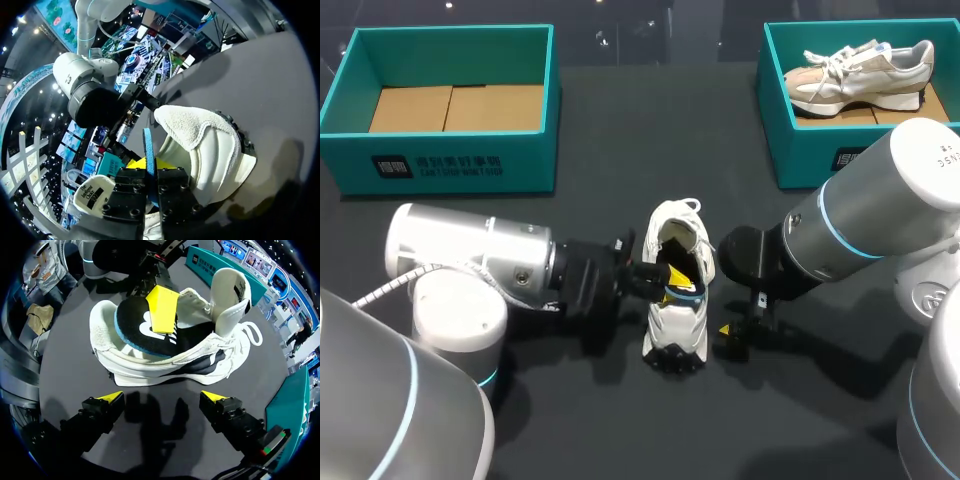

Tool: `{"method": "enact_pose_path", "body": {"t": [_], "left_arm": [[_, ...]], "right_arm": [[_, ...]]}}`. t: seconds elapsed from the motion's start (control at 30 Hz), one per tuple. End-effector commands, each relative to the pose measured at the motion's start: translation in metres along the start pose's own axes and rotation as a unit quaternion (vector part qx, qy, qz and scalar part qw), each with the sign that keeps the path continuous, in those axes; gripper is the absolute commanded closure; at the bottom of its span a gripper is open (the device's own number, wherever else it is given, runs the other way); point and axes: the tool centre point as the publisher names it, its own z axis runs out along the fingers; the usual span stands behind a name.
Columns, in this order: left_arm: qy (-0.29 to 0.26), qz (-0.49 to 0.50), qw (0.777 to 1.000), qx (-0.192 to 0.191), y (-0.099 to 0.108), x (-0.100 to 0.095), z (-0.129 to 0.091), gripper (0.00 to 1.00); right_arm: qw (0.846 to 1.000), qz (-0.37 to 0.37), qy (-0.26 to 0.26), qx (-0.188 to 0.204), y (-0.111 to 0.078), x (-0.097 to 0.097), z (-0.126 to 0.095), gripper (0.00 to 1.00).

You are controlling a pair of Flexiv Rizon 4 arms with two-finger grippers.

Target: Take the shoe out of the shoebox, open the shoe tongue, remove and reinsert the insole, then place the shoe into the shoebox

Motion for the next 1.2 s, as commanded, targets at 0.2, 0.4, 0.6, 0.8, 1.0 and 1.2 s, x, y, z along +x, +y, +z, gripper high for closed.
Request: {"method": "enact_pose_path", "body": {"t": [0.2,0.4,0.6,0.8,1.0,1.2], "left_arm": [[-0.010,-0.045,0.999,-0.002,0.007,-0.003,0.004,1.00],[-0.017,-0.084,0.996,0.013,-0.011,-0.009,-0.004,0.75],[-0.014,-0.103,0.995,0.015,-0.023,-0.012,-0.012,0.76],[0.002,-0.126,0.992,0.003,-0.030,-0.013,-0.018,0.75],[0.028,-0.136,0.990,-0.003,-0.031,-0.005,-0.014,0.77],[0.054,-0.129,0.990,-0.027,-0.024,0.001,-0.012,1.00]], "right_arm": [[1.000,0.000,-0.001,0.000,-0.001,0.002,0.000,0.00],[1.000,0.000,-0.001,0.000,-0.001,0.002,0.000,0.00],[1.000,0.000,-0.001,0.000,-0.001,0.002,0.000,0.00],[1.000,0.000,-0.001,0.000,-0.001,0.002,0.000,0.00],[1.000,0.000,-0.001,0.000,-0.001,0.002,0.000,0.00],[1.000,0.000,-0.001,0.000,-0.001,0.002,0.000,0.00]]}}
